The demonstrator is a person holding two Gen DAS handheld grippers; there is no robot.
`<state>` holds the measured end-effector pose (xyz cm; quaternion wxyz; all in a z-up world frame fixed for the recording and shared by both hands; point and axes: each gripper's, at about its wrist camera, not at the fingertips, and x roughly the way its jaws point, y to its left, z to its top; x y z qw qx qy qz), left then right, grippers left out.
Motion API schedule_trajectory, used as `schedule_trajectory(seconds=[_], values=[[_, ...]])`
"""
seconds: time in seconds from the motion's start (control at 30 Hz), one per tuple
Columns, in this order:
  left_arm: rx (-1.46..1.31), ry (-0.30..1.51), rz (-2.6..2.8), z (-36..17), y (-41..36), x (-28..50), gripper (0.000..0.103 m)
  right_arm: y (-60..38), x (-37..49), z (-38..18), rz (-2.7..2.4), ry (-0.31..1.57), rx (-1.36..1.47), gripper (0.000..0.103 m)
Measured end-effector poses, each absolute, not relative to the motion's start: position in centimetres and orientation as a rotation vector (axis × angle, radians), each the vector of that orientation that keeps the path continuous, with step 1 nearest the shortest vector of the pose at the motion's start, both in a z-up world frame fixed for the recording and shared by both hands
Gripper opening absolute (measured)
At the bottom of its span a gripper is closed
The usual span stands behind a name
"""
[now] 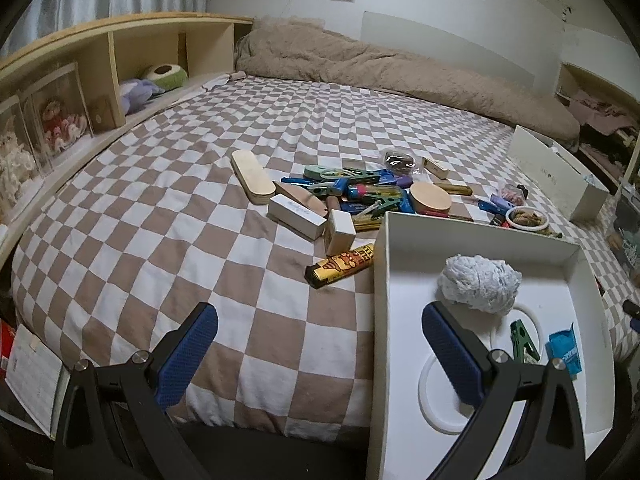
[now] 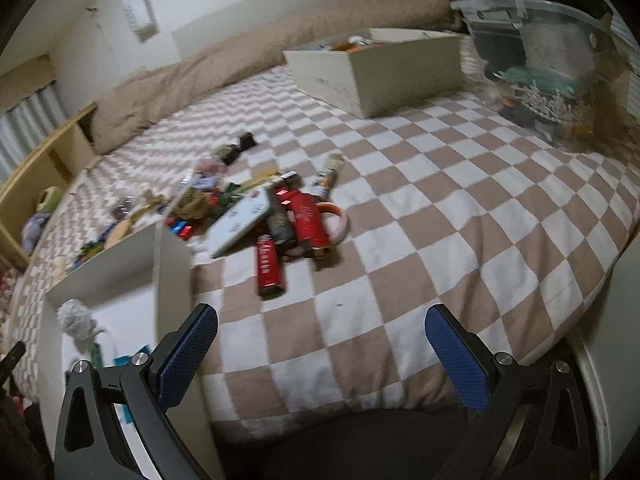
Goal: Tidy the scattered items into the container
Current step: 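Move the left tool to the yellow tube while the right tool moves to the red cylinder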
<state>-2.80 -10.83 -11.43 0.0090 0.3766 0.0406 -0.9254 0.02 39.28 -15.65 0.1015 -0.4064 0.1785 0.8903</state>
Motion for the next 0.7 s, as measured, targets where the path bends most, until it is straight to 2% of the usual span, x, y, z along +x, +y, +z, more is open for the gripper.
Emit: schedule_trajectory(seconds=[0.23,0.53,0.7], values=[[1.130,0.137,-2.865,-10.7,-12.2,-3.9,0.103,40.9,-1.5,-16.2,2.562,0.621,-1.189,0.103],[1.150,0.179,-2.813,-10.5,-14.6,-6.6,0.103,41.1,-6.0,-17.8,2.459,0.377,-1.363,0.103],[1.210,0.115,-2.762,-10.9,-15.4,-8.0,0.103,41.1,-7.3,-18.8,2.422,0.314,-1.432,0.103]])
